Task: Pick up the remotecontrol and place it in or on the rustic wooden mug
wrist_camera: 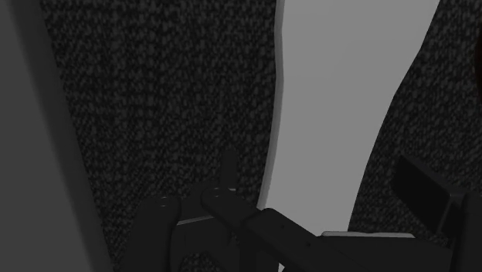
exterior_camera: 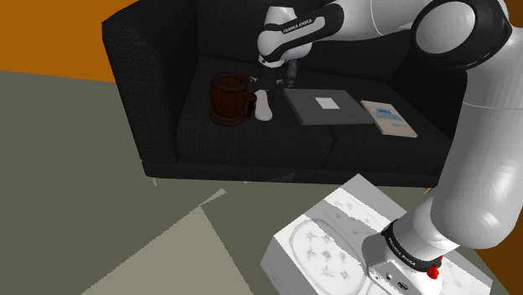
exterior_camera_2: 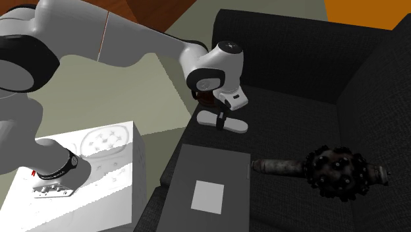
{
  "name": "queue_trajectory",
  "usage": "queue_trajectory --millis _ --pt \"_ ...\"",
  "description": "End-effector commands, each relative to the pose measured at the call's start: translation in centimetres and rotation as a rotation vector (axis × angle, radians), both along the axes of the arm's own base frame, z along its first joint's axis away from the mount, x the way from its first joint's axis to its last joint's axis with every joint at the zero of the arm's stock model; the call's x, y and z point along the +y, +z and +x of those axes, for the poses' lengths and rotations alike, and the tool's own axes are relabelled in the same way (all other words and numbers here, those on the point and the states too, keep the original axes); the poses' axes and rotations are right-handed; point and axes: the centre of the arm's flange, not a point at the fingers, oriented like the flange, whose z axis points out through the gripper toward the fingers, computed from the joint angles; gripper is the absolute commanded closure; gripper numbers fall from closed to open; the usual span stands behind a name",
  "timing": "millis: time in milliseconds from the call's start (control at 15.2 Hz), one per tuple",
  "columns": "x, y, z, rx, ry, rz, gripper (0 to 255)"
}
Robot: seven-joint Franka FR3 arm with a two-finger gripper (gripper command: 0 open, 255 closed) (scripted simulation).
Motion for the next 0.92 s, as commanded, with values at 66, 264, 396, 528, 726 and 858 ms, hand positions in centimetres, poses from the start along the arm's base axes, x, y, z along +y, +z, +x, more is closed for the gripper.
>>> queue_trajectory --millis 66,264,396,528,726,858 --pt "0.0 0.0 0.0 0.0 0.0 0.0 255" --pt "0.0 0.0 0.0 0.0 0.0 0.0 255" --pt "0.0 0.0 0.0 0.0 0.0 0.0 255" --pt "0.0 0.0 0.0 0.0 0.0 0.0 255" --pt "0.0 0.5 0.0 0.0 0.0 0.0 255" --pt "0.0 1.6 0.0 0.0 0.0 0.0 255"
